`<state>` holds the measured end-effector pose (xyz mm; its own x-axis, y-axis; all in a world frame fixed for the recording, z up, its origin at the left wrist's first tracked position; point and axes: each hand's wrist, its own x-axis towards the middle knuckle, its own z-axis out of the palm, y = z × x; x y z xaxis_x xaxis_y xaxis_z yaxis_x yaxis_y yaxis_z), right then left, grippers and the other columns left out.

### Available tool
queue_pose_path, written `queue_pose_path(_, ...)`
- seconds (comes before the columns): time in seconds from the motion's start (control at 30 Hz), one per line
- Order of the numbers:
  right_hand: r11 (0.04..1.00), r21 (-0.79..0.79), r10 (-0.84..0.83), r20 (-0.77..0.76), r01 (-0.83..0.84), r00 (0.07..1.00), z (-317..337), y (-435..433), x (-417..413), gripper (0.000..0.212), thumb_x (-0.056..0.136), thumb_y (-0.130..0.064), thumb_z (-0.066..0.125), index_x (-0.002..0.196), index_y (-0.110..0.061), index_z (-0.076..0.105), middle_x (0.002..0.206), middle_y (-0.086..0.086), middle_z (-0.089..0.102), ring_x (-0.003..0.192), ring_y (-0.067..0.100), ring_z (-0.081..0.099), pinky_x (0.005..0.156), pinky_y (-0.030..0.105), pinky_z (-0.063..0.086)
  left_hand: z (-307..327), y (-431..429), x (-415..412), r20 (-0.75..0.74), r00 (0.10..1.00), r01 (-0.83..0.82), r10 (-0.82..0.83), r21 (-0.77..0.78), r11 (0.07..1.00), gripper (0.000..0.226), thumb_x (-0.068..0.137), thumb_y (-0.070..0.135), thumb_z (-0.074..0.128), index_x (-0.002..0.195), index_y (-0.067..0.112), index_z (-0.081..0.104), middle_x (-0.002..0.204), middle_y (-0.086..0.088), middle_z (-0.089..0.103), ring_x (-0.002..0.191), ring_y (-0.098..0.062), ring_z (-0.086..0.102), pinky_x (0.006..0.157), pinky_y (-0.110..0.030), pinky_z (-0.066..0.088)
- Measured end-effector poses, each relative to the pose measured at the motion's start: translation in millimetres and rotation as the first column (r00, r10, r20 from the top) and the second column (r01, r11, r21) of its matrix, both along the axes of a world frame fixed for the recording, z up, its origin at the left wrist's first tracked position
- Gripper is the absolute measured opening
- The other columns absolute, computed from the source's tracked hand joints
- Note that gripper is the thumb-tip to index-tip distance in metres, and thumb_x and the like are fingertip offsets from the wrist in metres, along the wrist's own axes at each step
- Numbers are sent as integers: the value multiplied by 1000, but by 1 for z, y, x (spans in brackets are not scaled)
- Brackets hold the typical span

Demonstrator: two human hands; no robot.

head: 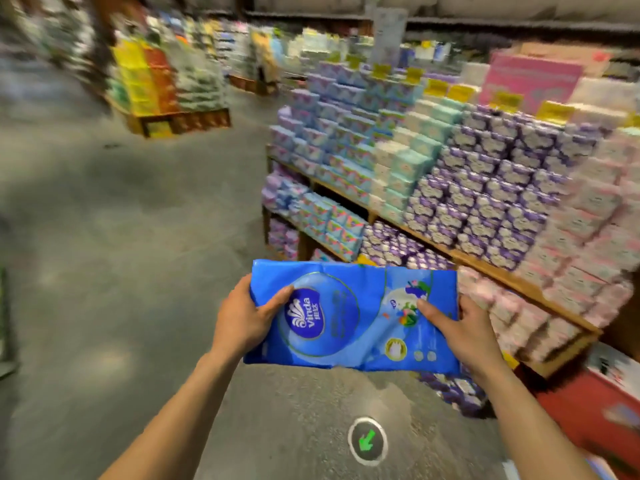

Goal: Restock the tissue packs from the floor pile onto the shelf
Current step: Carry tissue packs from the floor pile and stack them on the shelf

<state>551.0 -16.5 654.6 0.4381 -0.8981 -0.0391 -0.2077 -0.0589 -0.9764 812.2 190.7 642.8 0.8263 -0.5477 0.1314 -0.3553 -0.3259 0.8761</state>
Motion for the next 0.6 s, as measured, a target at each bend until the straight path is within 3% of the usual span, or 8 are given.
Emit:
queue_pose_path(0.13,979,-35,203,15,-203,979,4,65,133,29,83,-19,80,107,-8,68,94,0,77,71,8,74,51,20,54,-2,115,84,-15,981,-193,193,-21,981,41,76,64,72,101,34,64,99,13,71,92,-16,67,75,-33,48)
queue_pose_path(0.27,915,-58,402,15,-400,916,9,151,274,25,83,-18,81,101,-9,66,89,0,76,66,5,73,50,18,52,8,239,170,19,933,-359,360,-36,933,22,78,58,74,88,46,58,85,24,66,86,-10,66,73,-32,49)
queue_pose_path(0.4,827,-65,561,30,-558,828,15,238,401,23,82,-18,82,99,-11,69,91,3,79,73,12,74,57,23,58,20,352,238,16,851,-523,524,-43,851,24,78,54,75,89,38,61,86,21,67,84,-7,67,66,-25,46)
queue_pose_path(0.6,642,-92,767,51,-761,640,22,353,567,22,83,-20,82,99,-13,68,85,-5,76,65,0,69,53,16,50,31,482,323,36,652,-757,757,-15,653,34,79,52,76,98,28,62,88,12,65,79,-12,61,66,-29,41)
